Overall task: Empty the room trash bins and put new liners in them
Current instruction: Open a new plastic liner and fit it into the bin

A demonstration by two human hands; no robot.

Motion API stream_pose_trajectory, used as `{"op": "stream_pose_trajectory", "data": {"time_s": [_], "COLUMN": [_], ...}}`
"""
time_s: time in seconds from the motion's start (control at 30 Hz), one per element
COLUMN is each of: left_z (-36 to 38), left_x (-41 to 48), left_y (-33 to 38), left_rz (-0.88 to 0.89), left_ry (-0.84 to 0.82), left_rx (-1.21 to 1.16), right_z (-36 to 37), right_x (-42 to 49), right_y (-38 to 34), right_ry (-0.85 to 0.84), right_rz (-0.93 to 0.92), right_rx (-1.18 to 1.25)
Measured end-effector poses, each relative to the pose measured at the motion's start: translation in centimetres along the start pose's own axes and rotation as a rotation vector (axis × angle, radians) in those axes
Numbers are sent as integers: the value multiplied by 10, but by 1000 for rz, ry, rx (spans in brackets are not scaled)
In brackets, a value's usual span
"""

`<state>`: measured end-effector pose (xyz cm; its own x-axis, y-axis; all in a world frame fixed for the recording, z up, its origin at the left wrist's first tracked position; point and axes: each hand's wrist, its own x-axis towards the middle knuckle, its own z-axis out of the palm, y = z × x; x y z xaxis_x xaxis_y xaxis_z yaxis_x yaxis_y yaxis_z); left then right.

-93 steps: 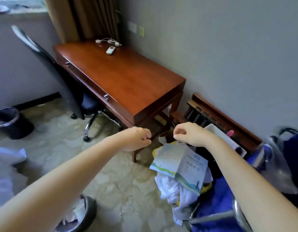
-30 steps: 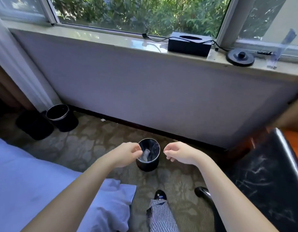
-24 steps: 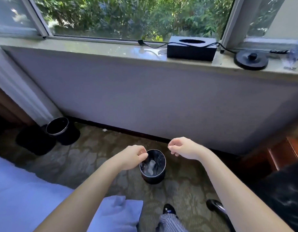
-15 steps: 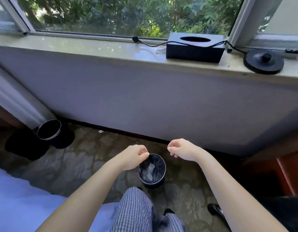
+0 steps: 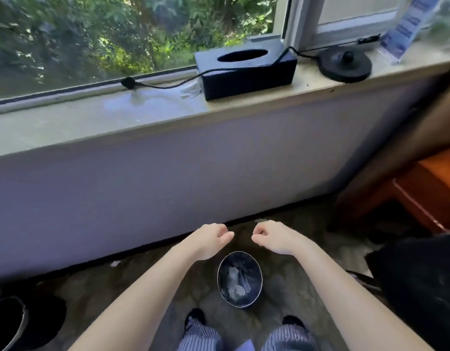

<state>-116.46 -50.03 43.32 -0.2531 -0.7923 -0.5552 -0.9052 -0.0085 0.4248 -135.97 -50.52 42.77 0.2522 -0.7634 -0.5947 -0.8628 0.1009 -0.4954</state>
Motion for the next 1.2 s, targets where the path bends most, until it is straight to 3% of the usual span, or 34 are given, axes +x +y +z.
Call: {"op": "stream_pose_trajectory", "data": {"time_s": [0.2,0.3,0.63,0.83,1.2], "left_z": [4,26,161,227,275], "left_x": [34,50,77,28,-110], "left_y": [-44,-62,-130,-163,-187], "left_rz": [115,115,127,170,206], "left_ry": [-103,-128,-92,-11,139], "left_rx": [143,101,58,94,206], "right_z": [48,71,182,266,345], "right_x": [22,32,64,32,-79], "right_y": [-6,6,75,85,52], "right_ry": [45,36,57,124,282], "right_rz": [183,236,275,232,116], "right_rx": [45,21,-97,-92,-158]}}
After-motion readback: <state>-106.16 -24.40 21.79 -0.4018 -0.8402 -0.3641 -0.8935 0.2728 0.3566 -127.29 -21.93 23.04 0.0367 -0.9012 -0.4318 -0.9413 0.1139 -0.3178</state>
